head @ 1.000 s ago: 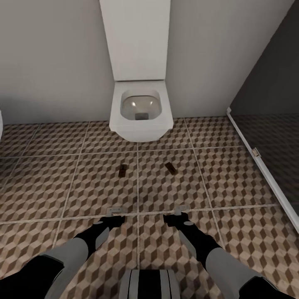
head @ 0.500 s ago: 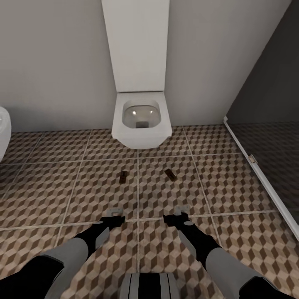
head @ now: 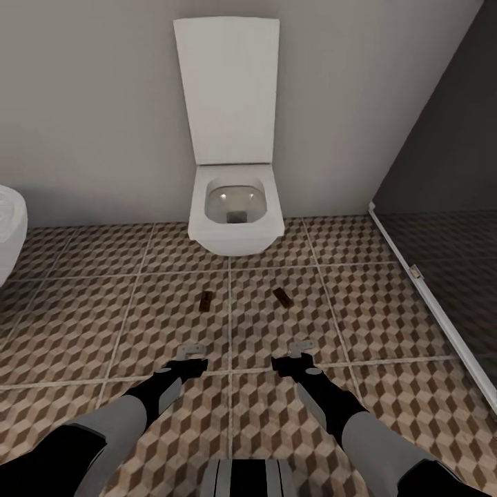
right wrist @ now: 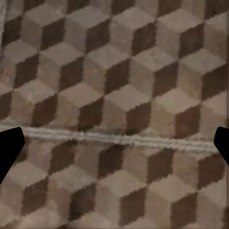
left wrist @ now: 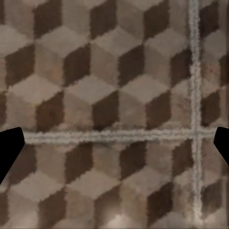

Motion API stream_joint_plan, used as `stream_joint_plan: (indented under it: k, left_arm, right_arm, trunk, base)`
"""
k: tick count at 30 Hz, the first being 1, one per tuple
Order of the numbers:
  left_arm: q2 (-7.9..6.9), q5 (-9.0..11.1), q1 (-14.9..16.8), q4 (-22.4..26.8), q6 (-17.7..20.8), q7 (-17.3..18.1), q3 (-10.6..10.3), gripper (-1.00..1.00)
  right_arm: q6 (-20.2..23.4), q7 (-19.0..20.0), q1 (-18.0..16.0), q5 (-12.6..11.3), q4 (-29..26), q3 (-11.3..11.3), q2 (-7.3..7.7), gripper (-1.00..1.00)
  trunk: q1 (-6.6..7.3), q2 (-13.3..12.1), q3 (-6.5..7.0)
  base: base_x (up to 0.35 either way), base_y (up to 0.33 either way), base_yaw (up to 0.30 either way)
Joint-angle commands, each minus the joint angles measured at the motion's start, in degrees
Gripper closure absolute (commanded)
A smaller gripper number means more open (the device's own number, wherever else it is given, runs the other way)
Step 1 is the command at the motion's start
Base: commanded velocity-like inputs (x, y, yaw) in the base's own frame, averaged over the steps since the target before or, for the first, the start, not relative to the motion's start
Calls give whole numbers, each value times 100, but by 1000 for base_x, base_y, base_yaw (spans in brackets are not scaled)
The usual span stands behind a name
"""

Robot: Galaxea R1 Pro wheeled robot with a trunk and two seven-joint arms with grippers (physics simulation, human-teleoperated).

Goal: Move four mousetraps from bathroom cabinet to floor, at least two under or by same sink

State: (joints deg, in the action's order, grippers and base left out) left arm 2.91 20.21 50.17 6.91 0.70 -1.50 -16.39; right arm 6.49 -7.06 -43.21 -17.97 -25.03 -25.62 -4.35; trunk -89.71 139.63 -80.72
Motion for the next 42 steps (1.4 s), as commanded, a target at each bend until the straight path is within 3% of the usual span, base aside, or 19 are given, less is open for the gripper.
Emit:
stream_joint_plan:
  k: [1, 42]
  left_arm:
    - [-1, 53, 1, 3, 8, -16, -50, -100]
    - [-1, 53, 1, 3, 10, -17, -58, -100]
  right_arm:
    - [27, -50, -3, -47, -11, -48, 5, -100]
    - [23, -50, -3, -47, -11, -48, 5, -100]
  trunk:
    - [23, -40, 15]
    - [924, -1685, 751]
  base:
    - [0, 0, 0]
    - [0, 0, 0]
